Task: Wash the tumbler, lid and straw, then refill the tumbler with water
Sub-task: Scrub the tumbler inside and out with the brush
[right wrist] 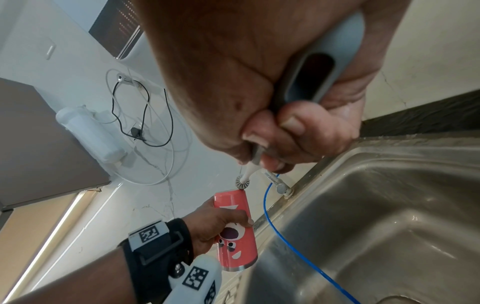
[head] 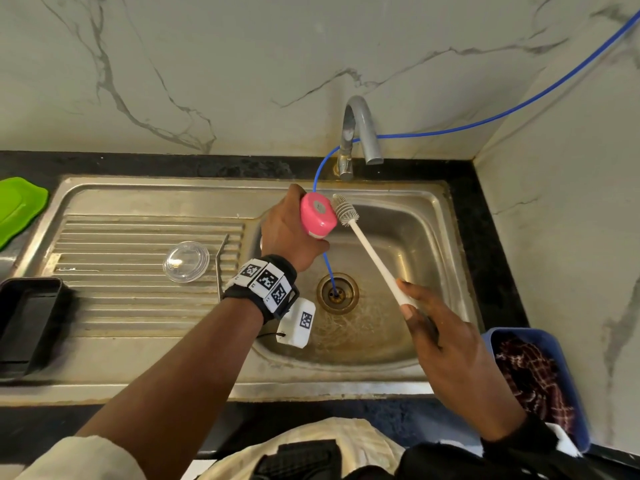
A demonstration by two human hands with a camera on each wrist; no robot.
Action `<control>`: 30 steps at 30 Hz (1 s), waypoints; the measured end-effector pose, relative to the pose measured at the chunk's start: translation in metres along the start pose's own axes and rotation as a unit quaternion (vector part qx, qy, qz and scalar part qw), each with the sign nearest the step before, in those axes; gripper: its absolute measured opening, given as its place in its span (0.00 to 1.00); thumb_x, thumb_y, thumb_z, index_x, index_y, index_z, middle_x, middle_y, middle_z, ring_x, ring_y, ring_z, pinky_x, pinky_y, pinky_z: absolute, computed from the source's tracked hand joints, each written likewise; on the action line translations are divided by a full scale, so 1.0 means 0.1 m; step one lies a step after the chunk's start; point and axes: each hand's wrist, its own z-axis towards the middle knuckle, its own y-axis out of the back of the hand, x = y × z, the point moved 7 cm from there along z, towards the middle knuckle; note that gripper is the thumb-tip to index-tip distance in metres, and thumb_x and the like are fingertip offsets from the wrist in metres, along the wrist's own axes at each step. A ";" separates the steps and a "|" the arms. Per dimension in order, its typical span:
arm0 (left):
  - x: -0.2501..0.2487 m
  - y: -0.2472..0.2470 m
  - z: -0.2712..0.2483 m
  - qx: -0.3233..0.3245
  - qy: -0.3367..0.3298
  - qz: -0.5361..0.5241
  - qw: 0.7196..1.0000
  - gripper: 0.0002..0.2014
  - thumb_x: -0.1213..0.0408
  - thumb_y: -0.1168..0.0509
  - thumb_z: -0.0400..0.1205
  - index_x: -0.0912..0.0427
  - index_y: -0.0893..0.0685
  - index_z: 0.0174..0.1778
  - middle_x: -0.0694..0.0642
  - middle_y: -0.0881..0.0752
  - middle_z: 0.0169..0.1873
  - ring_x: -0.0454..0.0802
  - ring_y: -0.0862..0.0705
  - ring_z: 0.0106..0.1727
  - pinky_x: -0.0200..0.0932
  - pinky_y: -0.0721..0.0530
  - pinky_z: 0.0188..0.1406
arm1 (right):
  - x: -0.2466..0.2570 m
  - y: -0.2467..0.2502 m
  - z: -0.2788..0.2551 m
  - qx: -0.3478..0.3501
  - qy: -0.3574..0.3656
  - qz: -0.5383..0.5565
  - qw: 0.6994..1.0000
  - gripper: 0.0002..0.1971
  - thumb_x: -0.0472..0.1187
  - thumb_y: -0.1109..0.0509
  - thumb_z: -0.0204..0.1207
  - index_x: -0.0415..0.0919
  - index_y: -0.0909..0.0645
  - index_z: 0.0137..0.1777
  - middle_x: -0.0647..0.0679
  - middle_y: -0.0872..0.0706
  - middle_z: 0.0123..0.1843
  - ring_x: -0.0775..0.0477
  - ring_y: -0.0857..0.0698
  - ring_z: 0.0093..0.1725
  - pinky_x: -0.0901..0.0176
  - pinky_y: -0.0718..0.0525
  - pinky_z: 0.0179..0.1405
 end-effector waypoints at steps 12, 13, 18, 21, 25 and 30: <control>-0.04 -0.02 0.00 0.019 -0.034 0.066 0.997 0.38 0.59 0.14 0.57 0.47 0.26 0.59 0.44 0.16 0.49 0.54 0.17 0.51 0.53 0.35 0.57 | -0.05 -0.02 0.02 0.006 -0.007 0.005 1.000 0.19 0.52 0.37 0.91 0.74 0.26 0.77 0.42 0.29 0.29 0.56 0.31 0.23 0.49 0.23 0.23; -0.03 -0.01 -0.01 0.021 -0.038 0.069 0.997 0.37 0.60 0.14 0.58 0.47 0.26 0.60 0.44 0.17 0.49 0.54 0.17 0.52 0.53 0.35 0.58 | -0.08 -0.02 0.00 0.005 -0.011 0.007 1.000 0.19 0.52 0.37 0.90 0.74 0.26 0.76 0.40 0.28 0.30 0.56 0.31 0.23 0.47 0.23 0.24; -0.16 -0.22 -0.16 0.095 -0.092 0.074 0.988 0.40 0.60 0.13 0.60 0.49 0.24 0.66 0.48 0.14 0.57 0.57 0.16 0.61 0.59 0.32 0.68 | -0.11 -0.04 0.14 0.009 -0.022 0.023 0.999 0.18 0.52 0.37 0.91 0.75 0.25 0.76 0.39 0.28 0.31 0.51 0.29 0.25 0.44 0.21 0.26; -0.17 -0.27 -0.17 0.089 -0.084 0.090 0.988 0.41 0.60 0.13 0.60 0.49 0.26 0.68 0.49 0.13 0.57 0.59 0.15 0.61 0.60 0.31 0.69 | -0.03 -0.08 0.23 0.016 -0.012 0.022 1.000 0.17 0.53 0.38 0.91 0.76 0.26 0.74 0.46 0.29 0.28 0.57 0.30 0.24 0.55 0.26 0.24; -0.08 -0.18 -0.09 0.067 -0.054 0.109 0.990 0.39 0.61 0.16 0.61 0.51 0.27 0.66 0.48 0.15 0.52 0.60 0.15 0.59 0.61 0.30 0.68 | 0.08 -0.08 0.18 0.021 -0.004 0.022 1.000 0.17 0.50 0.37 0.92 0.73 0.24 0.75 0.54 0.29 0.25 0.57 0.31 0.23 0.66 0.30 0.23; 0.05 -0.09 -0.04 0.043 -0.013 0.133 0.990 0.34 0.62 0.18 0.61 0.53 0.28 0.58 0.47 0.19 0.46 0.61 0.15 0.55 0.58 0.30 0.62 | 0.19 -0.07 0.09 0.045 0.008 0.017 0.999 0.18 0.49 0.38 0.91 0.73 0.26 0.74 0.56 0.28 0.23 0.57 0.31 0.22 0.67 0.31 0.22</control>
